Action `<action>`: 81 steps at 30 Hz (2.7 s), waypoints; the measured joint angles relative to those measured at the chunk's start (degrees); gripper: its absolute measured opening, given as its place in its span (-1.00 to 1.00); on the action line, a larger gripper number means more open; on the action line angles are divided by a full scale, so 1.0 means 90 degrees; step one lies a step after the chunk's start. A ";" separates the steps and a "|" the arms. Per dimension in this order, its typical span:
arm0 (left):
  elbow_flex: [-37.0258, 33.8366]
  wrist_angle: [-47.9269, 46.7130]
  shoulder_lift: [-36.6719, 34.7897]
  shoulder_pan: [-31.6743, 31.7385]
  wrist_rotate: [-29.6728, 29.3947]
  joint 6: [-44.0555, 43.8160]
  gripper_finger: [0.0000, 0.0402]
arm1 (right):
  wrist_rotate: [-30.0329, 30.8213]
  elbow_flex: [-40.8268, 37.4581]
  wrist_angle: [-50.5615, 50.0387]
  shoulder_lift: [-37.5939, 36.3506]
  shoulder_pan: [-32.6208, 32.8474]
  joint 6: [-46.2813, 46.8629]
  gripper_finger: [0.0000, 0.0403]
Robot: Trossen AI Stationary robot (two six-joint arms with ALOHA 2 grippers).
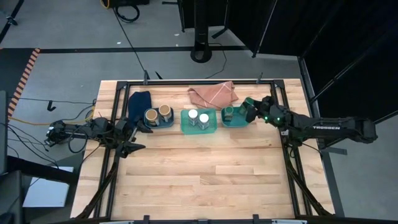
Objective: Sort spices by type
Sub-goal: Put the green seasoning into the light green bin
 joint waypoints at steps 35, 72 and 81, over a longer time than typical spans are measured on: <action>0.0000 -0.0017 0.0002 -0.0001 -0.0276 -0.0007 0.81 | 0.3394 0.1360 -0.1196 0.2989 0.1815 0.2062 0.01; 0.0000 -0.0063 0.0002 0.0001 -0.0268 -0.0007 0.81 | 0.3736 0.1592 -0.1125 0.4467 0.1638 0.2474 0.01; 0.0000 -0.0115 0.0005 0.0001 -0.0271 -0.0007 0.81 | 0.3729 0.1615 -0.1110 0.4467 0.1603 0.2539 0.01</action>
